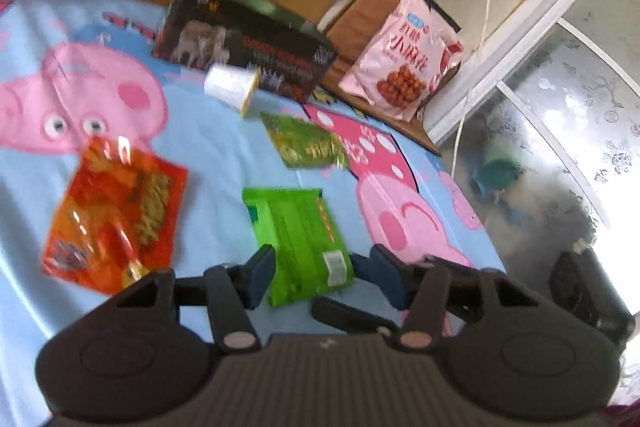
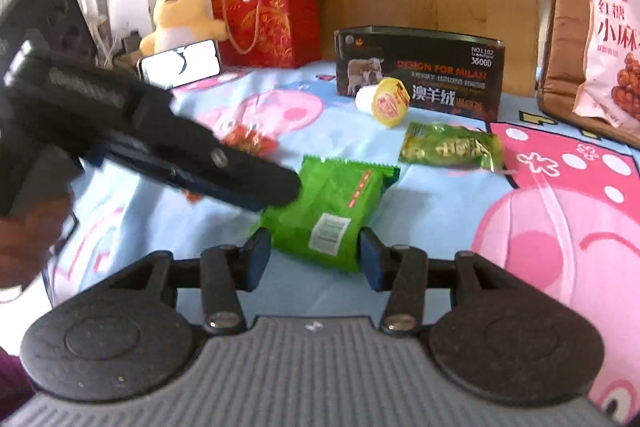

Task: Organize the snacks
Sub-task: 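Grasp the bright green snack bag with the left gripper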

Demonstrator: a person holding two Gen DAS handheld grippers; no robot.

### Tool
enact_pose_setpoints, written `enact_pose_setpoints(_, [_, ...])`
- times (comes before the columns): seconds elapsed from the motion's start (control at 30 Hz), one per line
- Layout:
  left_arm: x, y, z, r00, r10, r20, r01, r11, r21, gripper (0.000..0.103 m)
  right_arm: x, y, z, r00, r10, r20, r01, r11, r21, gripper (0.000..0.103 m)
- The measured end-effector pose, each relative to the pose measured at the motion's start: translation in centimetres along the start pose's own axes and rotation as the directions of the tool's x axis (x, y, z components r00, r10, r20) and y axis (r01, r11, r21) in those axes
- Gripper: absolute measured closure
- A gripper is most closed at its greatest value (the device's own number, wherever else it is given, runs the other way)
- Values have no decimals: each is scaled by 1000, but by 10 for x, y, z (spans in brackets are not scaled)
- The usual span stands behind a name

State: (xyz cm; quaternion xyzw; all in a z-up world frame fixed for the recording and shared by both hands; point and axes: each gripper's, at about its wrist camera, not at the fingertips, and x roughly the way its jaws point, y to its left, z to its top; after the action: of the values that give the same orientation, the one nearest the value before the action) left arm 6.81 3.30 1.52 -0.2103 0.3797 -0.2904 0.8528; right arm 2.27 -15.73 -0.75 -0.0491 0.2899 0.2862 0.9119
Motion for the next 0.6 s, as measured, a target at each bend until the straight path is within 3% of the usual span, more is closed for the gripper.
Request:
enact_pose_setpoints(0.17, [16, 7, 8, 999, 28, -45, -30, 998, -48, 40, -11, -1, -3, 998, -59, 9, 59, 998, -29, 48])
enact_pose_setpoints(0.27, [27, 4, 4, 998, 50, -38, -51, 999, -20, 43, -7, -1, -2, 998, -69, -4, 69, 996, -51, 41])
enact_pose_setpoints(0.33, [30, 0, 3, 997, 46, -57, -47, 999, -13, 53, 2, 2, -3, 998, -55, -13, 54, 995, -78, 42])
enact_pose_setpoints(0.43, [25, -3, 3, 995, 85, -45, -85, 996, 5, 54, 8, 8, 1, 999, -46, -1, 46, 996, -71, 51])
enact_pose_setpoints(0.6, [5, -14, 36, 998, 61, 11, -62, 997, 48, 54, 0, 14, 13, 996, -52, 79, 60, 994, -95, 55])
